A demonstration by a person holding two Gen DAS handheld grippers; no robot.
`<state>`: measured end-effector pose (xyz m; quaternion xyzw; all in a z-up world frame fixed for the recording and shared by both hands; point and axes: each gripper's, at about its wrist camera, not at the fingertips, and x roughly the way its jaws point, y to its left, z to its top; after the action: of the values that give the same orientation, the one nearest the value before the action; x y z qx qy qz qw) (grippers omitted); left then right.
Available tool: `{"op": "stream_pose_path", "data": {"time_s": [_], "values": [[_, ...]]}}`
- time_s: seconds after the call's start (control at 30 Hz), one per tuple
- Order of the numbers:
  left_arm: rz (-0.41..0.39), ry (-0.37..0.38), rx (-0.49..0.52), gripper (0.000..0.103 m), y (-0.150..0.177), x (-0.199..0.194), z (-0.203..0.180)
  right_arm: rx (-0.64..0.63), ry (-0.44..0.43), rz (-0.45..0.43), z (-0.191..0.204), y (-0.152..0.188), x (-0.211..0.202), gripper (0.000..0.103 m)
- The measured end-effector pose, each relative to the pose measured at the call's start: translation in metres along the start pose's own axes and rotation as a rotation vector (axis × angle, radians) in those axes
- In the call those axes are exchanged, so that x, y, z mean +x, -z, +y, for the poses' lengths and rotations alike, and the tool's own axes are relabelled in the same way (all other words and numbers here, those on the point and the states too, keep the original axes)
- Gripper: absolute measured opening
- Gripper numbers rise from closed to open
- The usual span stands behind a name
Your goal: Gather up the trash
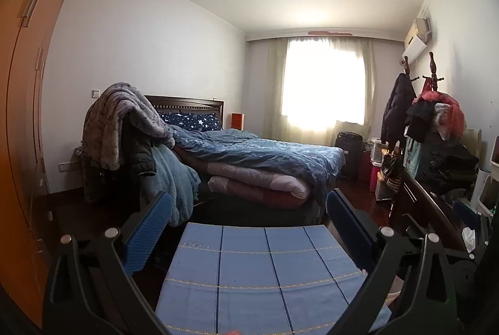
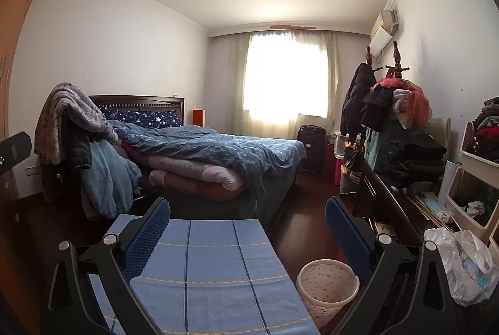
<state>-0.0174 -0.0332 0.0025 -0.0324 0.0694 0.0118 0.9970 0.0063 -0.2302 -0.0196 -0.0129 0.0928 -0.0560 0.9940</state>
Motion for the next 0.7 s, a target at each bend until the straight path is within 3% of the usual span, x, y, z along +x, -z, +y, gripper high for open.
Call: {"op": "stream_pose_path", "data": {"time_s": [0.7], "values": [[0.002,-0.009,0.018,0.100,-0.001,0.004,-0.005,-0.001,-0.003,0.003,-0.006,-0.007,0.008,0.099]]}}
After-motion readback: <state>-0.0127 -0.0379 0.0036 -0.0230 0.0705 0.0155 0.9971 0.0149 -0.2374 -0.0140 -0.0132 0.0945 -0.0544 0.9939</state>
